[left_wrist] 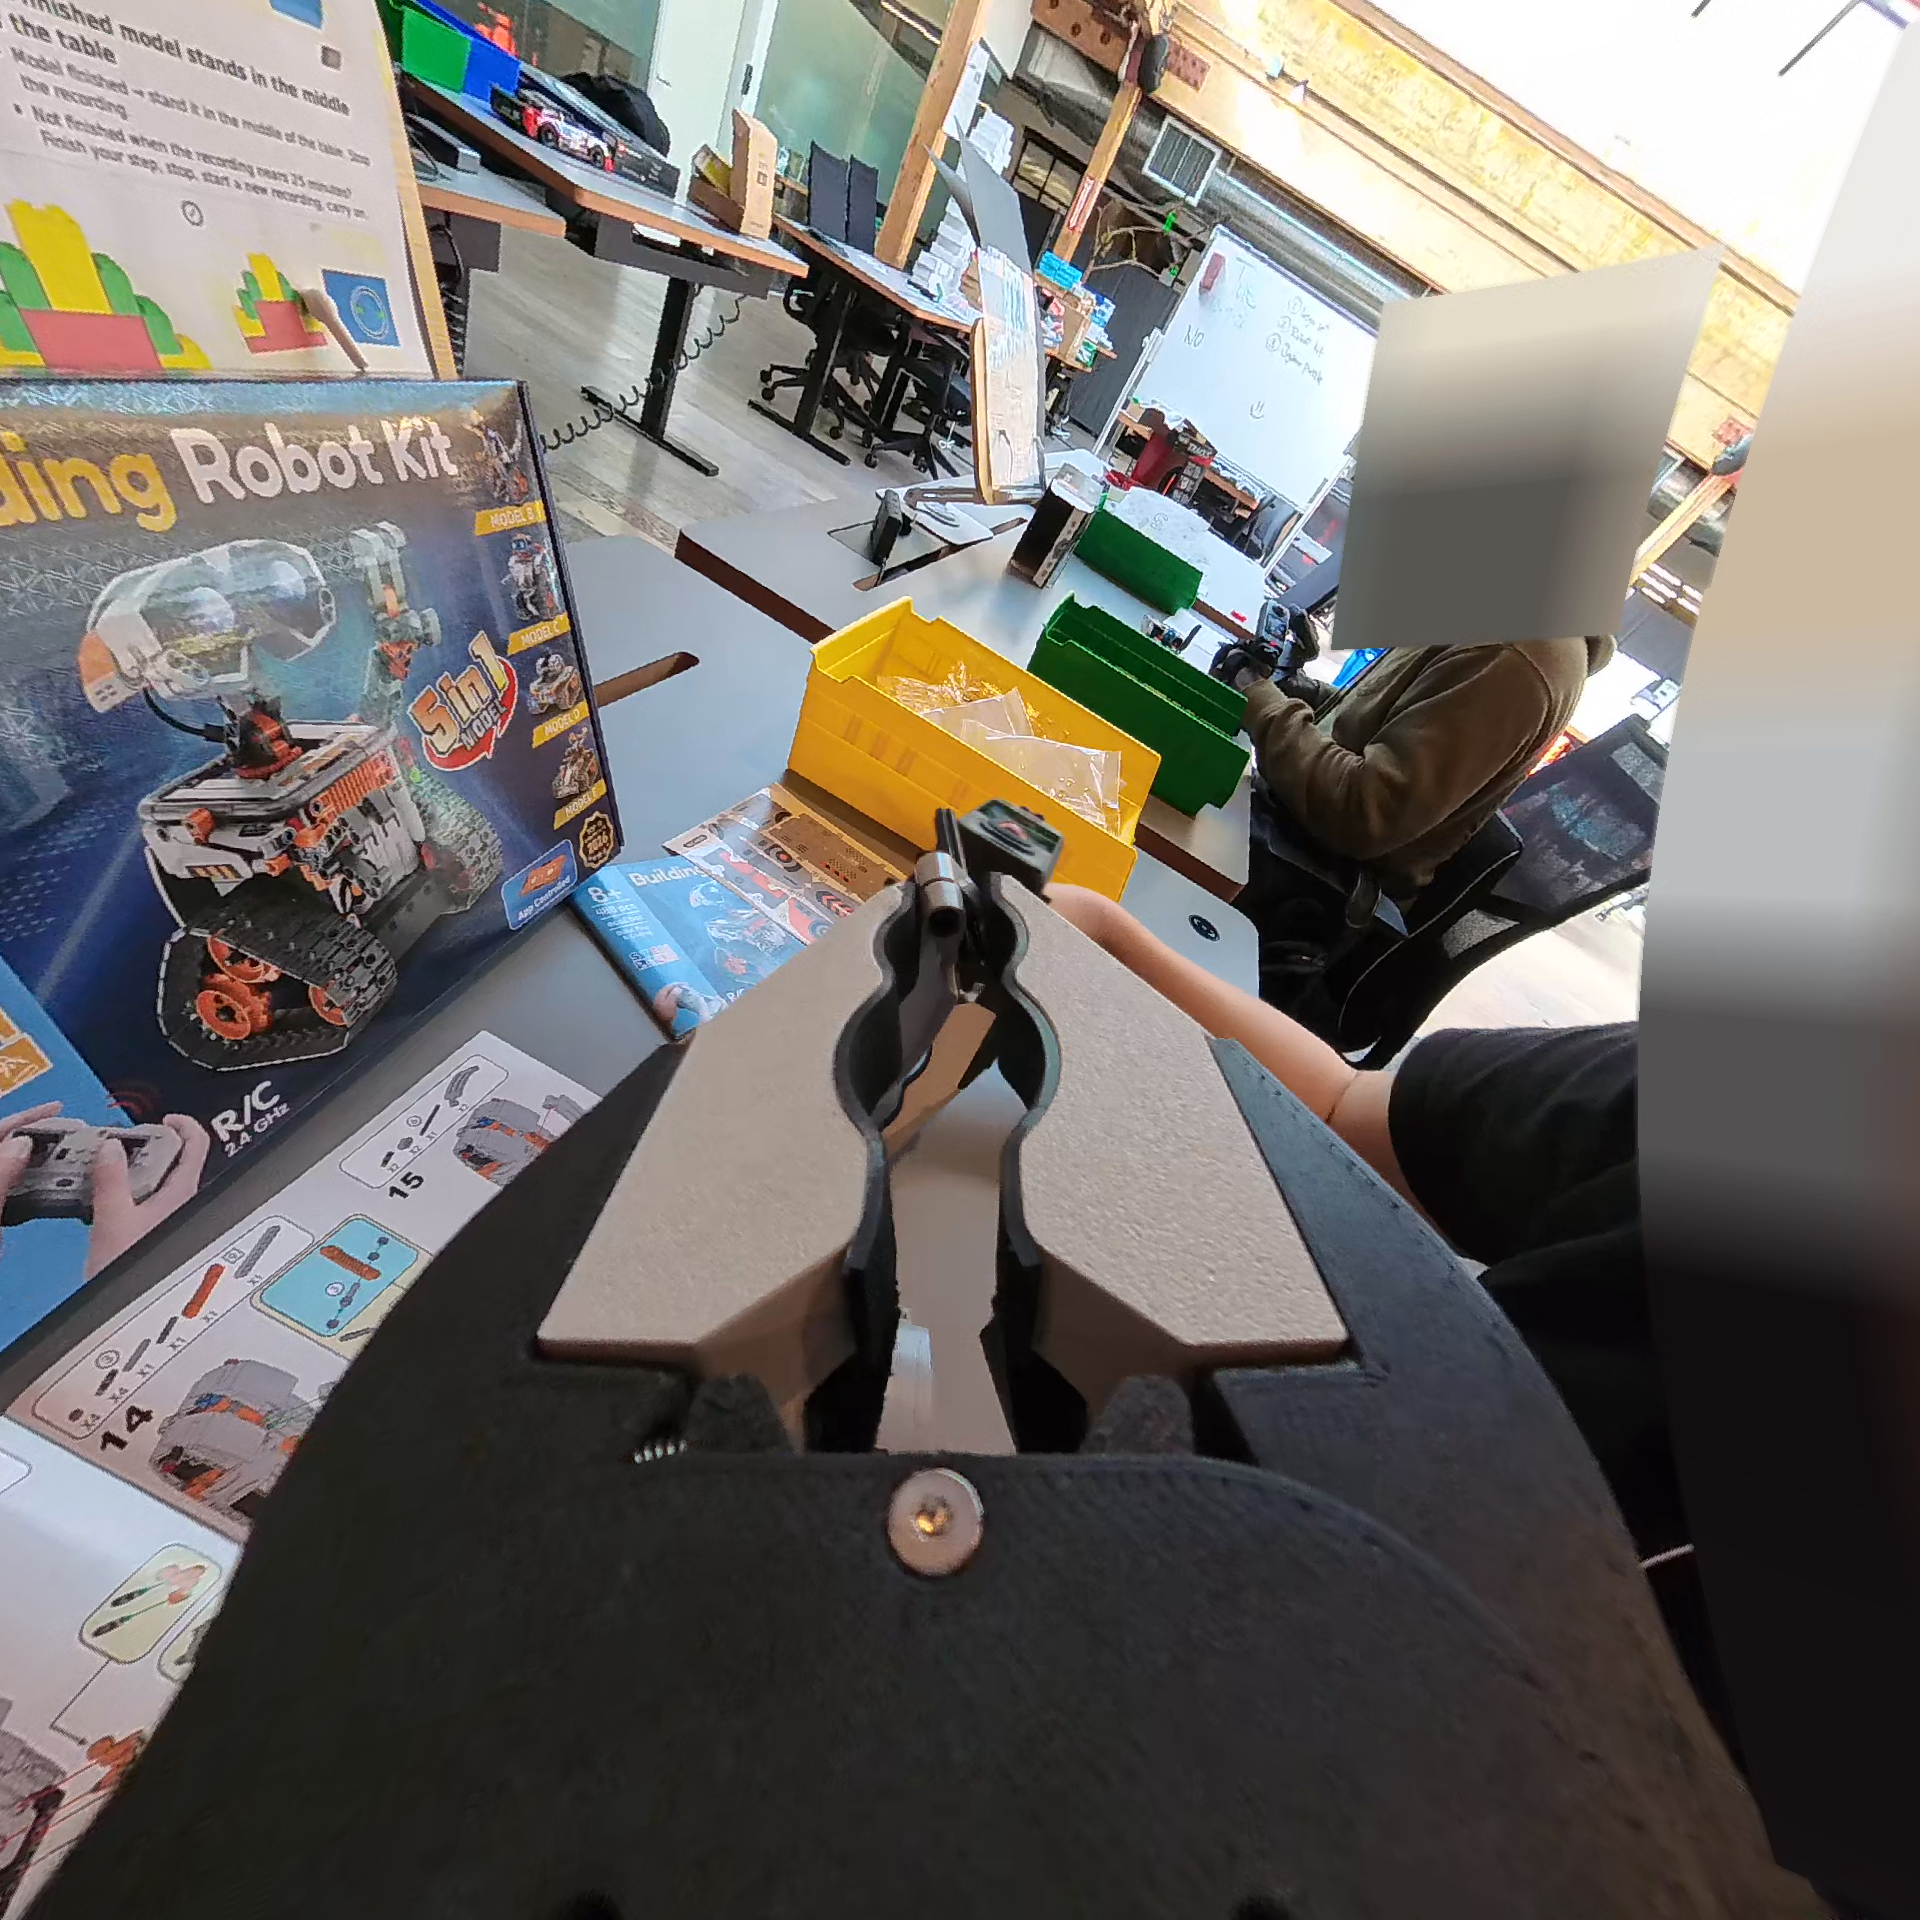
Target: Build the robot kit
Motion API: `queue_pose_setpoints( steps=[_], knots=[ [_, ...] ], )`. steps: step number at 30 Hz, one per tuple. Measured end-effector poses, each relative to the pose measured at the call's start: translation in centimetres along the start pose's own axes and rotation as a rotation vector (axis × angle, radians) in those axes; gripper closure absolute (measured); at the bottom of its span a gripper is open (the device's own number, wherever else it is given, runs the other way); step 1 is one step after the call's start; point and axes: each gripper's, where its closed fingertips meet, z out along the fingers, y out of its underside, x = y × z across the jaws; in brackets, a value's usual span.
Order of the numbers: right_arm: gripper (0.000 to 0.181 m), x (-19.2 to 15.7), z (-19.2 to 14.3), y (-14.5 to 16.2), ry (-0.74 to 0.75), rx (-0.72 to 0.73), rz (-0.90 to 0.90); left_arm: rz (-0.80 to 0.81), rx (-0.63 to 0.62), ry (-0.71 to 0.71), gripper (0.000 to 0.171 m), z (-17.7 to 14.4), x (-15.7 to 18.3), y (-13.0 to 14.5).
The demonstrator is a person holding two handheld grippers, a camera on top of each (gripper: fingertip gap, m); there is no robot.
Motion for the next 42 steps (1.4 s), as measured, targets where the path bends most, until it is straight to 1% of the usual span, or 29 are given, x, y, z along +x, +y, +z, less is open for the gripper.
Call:
queue_pose_setpoints(
  steps=[2, 6, 9, 10, 13, 17, 21, 24, 27, 29, 31, 32, 38, 40, 42],
  knots=[
    [0.156, -0.9, -0.2, 0.6, -0.090, 0.010, 0.057, 0.005, -0.006, 0.006, 0.162, 0.2, 0.2, 0.1],
    [0.156, -1.4, -0.4, 0.0, -0.166, 0.078, 0.099, 0.005, -0.021, 0.012, 0.162, 0.6, 0.3, 0.3],
    [0.158, -1.8, -0.1, -0.6, -0.167, 0.083, 0.041, 0.002, -0.029, 0.013, 0.162, 0.8, 0.3, 0.5],
    [0.160, -1.9, 0.0, -1.0, -0.165, 0.089, 0.017, 0.001, -0.031, 0.013, 0.162, 0.9, 0.3, 0.5],
    [0.161, -2.8, 0.5, -2.6, -0.184, 0.108, -0.042, 0.003, -0.036, 0.011, 0.162, 1.0, 0.3, 0.6],
    [0.160, -4.7, 1.7, -3.6, -0.210, 0.056, -0.132, 0.006, -0.041, 0.009, 0.162, 1.1, 0.3, 0.7],
    [0.155, -6.0, 2.8, -4.4, -0.238, 0.041, -0.172, 0.005, -0.039, 0.006, 0.162, 1.1, 0.3, 0.7],
    [0.143, -6.7, 3.7, -4.9, -0.241, 0.033, -0.185, 0.004, -0.041, 0.007, 0.162, 1.1, 0.2, 0.7],
    [0.142, -7.3, 4.6, -4.8, -0.232, -0.014, -0.231, 0.002, -0.042, 0.008, 0.162, 1.1, 0.2, 0.7],
    [0.148, -7.5, 5.0, -4.8, -0.222, -0.021, -0.259, 0.000, -0.043, 0.008, 0.162, 1.0, 0.1, 0.7],
    [0.163, -7.8, 5.2, -4.3, -0.237, -0.051, -0.282, -0.001, -0.041, 0.006, 0.163, 0.9, 0.1, 0.7],
    [0.168, -7.8, 5.2, -4.0, -0.243, -0.066, -0.286, -0.002, -0.040, 0.006, 0.163, 0.9, 0.1, 0.7],
    [0.180, -9.2, 3.6, -2.8, -0.347, -0.087, -0.288, -0.008, -0.038, 0.011, 0.162, 0.6, 0.2, 0.6],
    [0.179, -9.3, 3.4, -2.4, -0.353, -0.101, -0.278, -0.010, -0.040, 0.015, 0.162, 0.6, 0.2, 0.7],
    [0.171, -9.0, 3.4, -2.1, -0.343, -0.120, -0.270, -0.014, -0.048, 0.017, 0.162, 0.7, 0.2, 0.8]
  ],
)
